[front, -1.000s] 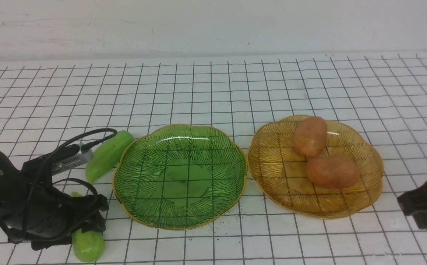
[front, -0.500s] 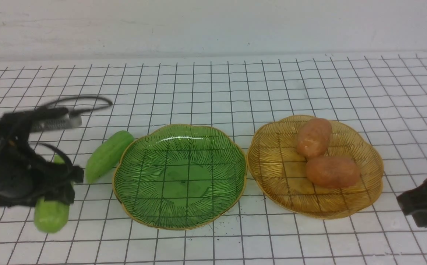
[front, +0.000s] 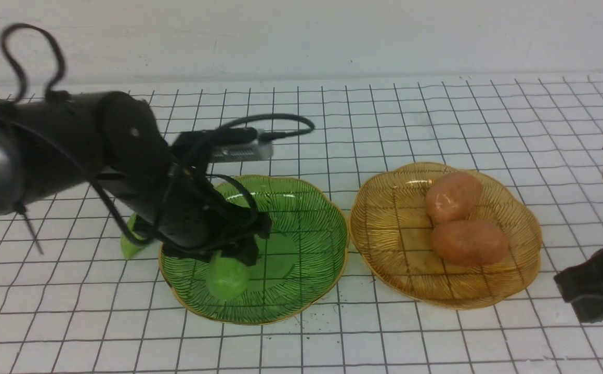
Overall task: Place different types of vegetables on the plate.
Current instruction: 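Put the green cucumber next to the left plate into that plate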
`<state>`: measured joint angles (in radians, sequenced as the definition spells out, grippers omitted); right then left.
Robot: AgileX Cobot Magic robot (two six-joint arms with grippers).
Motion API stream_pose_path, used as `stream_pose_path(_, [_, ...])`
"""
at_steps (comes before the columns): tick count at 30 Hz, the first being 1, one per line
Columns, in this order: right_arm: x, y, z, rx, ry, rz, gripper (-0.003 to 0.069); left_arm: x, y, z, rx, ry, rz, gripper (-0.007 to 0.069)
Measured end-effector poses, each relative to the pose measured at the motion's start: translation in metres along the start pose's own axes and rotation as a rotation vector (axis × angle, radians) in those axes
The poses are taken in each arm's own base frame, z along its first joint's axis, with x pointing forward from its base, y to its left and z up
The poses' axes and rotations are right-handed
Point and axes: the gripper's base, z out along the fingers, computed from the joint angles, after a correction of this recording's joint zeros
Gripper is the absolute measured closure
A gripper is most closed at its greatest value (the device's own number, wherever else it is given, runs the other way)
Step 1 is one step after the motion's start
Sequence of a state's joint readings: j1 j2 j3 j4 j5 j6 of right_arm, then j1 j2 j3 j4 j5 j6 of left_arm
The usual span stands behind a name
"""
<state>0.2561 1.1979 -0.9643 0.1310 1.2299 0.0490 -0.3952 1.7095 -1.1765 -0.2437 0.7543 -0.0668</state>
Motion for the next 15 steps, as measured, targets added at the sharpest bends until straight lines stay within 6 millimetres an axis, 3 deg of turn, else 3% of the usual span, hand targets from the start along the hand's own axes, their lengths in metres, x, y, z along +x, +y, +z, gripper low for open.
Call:
stream_pose_path(8, [0.0,0.0,0.0,-0.005,0.004,-0.003,0.0673,-0.017,-0.008,0.024,0.004,-0.003,0.037,0.0195])
stream_pose_path(12, [0.0,0.0,0.0,-0.005,0.004,-0.003,0.0673,-0.018,-0.008,0.025,0.005,-0.002,0.044,0.0082])
stream_pose_path(15, [0.0,0.0,0.0,-0.005,0.005,-0.003,0.0673,-0.021,-0.01,0.022,0.008,-0.002,0.045,0.0043])
